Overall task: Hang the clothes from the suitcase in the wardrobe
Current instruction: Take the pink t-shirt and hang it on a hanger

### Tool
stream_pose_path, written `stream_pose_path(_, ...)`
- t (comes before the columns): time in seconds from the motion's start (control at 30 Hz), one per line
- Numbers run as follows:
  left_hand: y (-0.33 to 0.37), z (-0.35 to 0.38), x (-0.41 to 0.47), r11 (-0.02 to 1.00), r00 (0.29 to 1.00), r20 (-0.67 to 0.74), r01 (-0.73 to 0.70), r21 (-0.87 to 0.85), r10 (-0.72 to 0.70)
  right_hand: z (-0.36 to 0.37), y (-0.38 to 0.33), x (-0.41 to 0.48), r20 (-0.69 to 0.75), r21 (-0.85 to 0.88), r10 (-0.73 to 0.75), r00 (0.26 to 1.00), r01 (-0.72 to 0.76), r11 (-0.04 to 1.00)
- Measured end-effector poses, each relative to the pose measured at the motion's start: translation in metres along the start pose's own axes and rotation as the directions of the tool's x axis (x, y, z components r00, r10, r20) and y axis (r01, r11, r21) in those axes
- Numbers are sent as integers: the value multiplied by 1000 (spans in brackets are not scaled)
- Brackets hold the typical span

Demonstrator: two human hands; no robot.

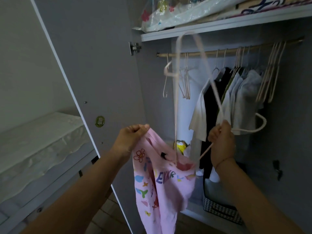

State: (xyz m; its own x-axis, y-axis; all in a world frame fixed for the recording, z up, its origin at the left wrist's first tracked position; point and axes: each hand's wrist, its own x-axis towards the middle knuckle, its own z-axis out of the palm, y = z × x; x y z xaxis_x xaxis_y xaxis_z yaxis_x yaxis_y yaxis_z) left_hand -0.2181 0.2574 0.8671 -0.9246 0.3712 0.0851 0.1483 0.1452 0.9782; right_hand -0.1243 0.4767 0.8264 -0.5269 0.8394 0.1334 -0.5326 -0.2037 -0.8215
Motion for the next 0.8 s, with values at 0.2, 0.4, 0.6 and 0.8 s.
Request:
stream_pose_path(0.2, 5, 1, 0, 1000, 999, 35, -30, -3, 30, 8, -5, 8, 16, 266, 62, 998, -64, 962)
stream_pose_path(0.4, 17, 1, -1, 994, 994, 60, -87, -68, 91, 18, 8, 4, -3, 209, 94, 996, -92, 974)
stream_pose_path(0.6, 23, -21, 5, 986, 995, -13, -103, -129, 103, -6, 60, -17, 62, -247, 153, 986, -134, 960)
stream_pose_path(0.8, -1, -38, 5, 990, 964, -267, -45, -136, 7, -24, 44, -19, 289, -549, 21, 957, 148, 823)
